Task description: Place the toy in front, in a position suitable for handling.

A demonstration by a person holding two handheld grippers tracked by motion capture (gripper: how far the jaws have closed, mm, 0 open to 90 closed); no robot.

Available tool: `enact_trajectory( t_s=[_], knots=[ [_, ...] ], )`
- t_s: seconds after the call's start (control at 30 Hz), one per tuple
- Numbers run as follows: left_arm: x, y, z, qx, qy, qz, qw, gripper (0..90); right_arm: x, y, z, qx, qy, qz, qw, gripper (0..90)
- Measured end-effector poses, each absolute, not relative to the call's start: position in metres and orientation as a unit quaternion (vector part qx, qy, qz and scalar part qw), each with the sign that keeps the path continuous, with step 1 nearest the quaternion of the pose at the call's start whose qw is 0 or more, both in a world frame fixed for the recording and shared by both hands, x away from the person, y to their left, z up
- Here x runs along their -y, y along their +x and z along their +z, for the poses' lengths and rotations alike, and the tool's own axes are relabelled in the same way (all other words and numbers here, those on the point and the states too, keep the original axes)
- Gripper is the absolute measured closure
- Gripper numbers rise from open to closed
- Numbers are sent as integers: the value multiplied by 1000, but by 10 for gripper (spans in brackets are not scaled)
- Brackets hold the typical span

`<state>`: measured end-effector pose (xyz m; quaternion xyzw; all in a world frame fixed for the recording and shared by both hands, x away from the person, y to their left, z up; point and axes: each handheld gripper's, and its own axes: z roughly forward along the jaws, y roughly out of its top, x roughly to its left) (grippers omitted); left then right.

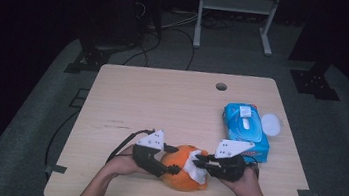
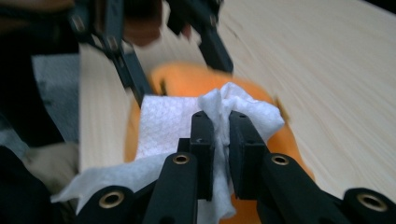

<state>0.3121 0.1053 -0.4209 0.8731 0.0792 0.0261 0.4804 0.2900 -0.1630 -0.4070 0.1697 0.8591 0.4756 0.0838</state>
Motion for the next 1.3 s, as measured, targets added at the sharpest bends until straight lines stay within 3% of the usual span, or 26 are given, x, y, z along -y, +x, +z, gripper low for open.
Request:
enact_trajectory(
  t_s=[0.2,0.5,0.73,1.13,1.3],
  knots=[
    [-96,300,-418,-37,889,56,453,383,144,290,-402,-859,159,477,93,803],
    [-93,297,-419,-17,889,68,452,387,171,300,-407,-855,199,470,94,803],
    [-90,288,-420,35,899,86,428,390,148,299,-402,-849,192,485,86,804],
    [-95,296,-423,4,896,74,439,394,187,309,-413,-850,241,458,96,804],
    [-94,296,-424,4,896,73,438,394,175,305,-408,-845,229,474,90,803]
  ],
)
